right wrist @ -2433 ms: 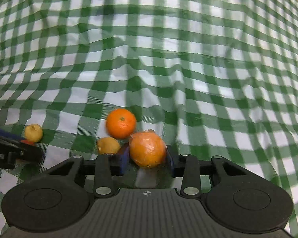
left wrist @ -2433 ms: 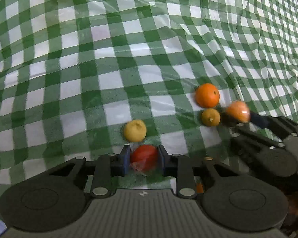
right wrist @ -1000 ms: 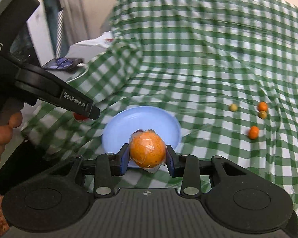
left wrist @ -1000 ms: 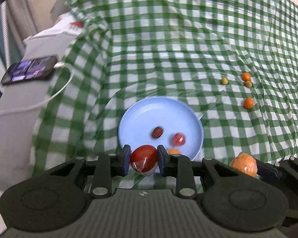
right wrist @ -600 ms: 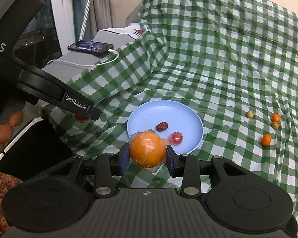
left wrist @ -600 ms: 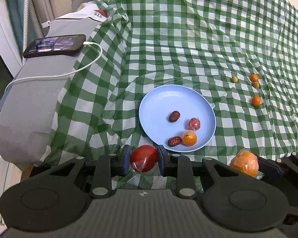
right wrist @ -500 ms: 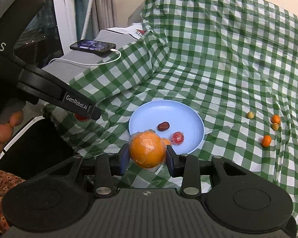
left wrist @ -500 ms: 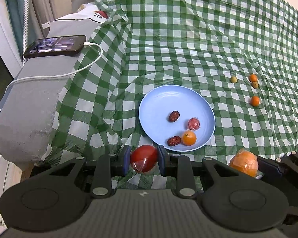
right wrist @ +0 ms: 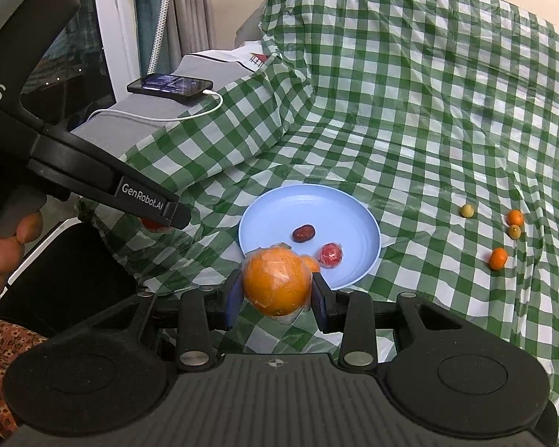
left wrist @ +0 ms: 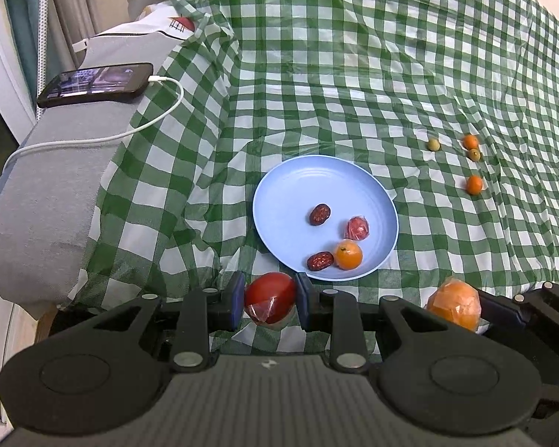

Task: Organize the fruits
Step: 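Carry the apple and wrapped orange over the blue plate with both tools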

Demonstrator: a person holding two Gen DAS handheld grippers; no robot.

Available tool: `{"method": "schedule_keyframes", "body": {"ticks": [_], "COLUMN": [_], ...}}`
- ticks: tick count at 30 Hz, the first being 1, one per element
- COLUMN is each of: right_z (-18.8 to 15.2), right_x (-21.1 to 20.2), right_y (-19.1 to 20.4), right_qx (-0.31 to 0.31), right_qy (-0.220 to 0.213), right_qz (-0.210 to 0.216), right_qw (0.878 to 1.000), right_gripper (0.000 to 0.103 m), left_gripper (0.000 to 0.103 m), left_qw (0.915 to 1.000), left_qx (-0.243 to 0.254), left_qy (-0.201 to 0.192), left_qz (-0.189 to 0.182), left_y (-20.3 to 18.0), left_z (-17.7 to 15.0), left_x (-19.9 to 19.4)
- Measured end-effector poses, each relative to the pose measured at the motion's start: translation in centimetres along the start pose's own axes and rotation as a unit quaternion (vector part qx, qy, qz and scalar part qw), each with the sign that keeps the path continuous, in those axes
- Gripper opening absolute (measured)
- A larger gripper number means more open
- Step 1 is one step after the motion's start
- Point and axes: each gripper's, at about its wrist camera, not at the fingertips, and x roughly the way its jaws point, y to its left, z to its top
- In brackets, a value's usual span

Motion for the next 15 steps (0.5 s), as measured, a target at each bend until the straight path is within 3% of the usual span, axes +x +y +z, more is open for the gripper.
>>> {"method": "schedule_keyframes", "body": {"ticks": [15], "right_z": [0.0], "right_x": [1.1], "right_y": [-0.5], "right_qx": [0.006], "right_qy": [0.019], "right_qz": [0.005], "right_qw": [1.000], "right_gripper": [0.040], "left_gripper": [0.031], "left_qw": [0.9999], "left_qx": [-0.004], "left_qy": [0.016], "left_qz": [0.001], "left_y": [0.1], "left_z": [0.4], "left_x": [1.5]}}
